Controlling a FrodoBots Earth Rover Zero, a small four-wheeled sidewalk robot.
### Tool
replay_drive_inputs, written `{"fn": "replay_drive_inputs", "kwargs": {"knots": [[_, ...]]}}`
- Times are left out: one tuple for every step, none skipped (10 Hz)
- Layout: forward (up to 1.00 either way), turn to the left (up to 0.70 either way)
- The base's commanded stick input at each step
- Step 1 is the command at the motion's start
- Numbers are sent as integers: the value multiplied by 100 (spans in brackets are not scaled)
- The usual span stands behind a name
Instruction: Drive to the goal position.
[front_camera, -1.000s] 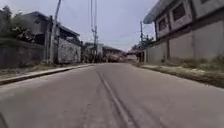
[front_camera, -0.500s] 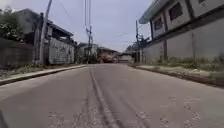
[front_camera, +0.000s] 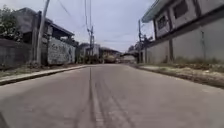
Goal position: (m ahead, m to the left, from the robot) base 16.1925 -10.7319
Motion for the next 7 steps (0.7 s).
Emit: {"fn": "replay_drive_inputs", "kwargs": {"knots": [[100, -8], [100, -32], [100, -40], [100, -40], [100, -32], [100, -3], [100, 0]]}}
